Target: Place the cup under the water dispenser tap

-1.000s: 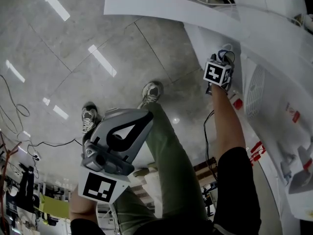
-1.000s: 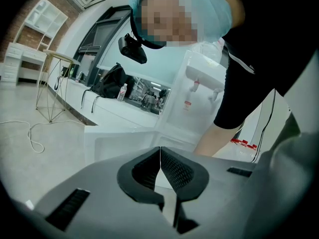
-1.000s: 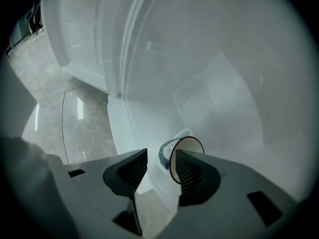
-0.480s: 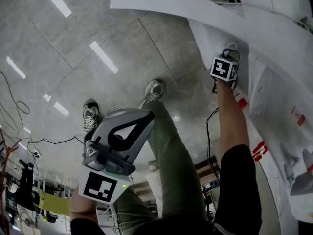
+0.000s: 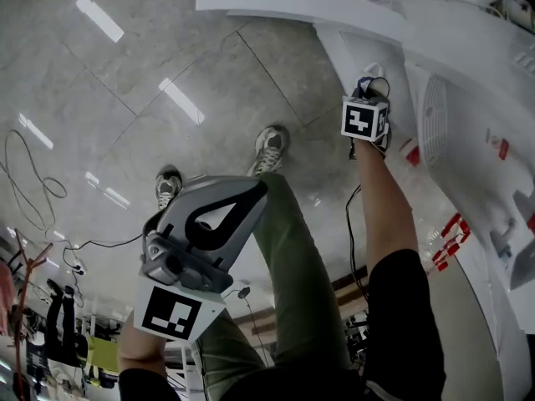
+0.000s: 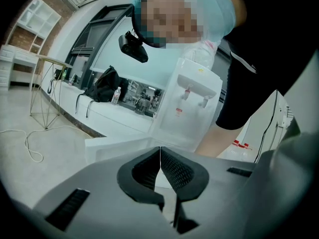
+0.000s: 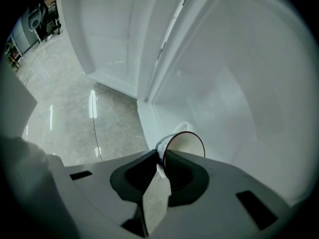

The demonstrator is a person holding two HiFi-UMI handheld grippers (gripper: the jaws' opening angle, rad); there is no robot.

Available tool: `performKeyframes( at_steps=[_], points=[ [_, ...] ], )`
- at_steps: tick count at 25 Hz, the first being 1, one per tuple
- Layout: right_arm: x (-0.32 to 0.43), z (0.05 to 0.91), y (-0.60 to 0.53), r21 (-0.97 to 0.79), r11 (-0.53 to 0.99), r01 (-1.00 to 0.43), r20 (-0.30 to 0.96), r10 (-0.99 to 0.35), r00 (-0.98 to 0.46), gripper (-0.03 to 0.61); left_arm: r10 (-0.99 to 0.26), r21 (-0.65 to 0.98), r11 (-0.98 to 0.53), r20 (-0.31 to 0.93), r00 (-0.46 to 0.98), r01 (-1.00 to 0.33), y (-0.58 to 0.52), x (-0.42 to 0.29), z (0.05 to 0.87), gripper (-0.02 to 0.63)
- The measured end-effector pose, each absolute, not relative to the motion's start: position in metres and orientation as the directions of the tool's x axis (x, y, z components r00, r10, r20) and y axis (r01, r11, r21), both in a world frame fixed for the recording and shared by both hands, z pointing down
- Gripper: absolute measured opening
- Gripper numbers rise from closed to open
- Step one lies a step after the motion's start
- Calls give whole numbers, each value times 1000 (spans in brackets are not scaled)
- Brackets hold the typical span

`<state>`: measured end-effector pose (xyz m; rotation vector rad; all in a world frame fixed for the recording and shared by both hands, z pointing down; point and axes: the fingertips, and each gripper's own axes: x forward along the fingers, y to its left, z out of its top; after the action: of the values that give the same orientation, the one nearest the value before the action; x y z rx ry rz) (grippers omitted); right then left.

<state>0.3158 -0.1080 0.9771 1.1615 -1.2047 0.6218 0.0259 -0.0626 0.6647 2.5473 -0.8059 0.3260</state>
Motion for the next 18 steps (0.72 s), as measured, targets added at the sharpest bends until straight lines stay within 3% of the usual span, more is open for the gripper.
performKeyframes(
  at_steps=[18],
  points=[
    [221, 812, -36, 254, 332, -908, 949, -265, 169, 74, -373, 282, -844, 301, 878, -456, -22, -14, 524, 20]
  ],
)
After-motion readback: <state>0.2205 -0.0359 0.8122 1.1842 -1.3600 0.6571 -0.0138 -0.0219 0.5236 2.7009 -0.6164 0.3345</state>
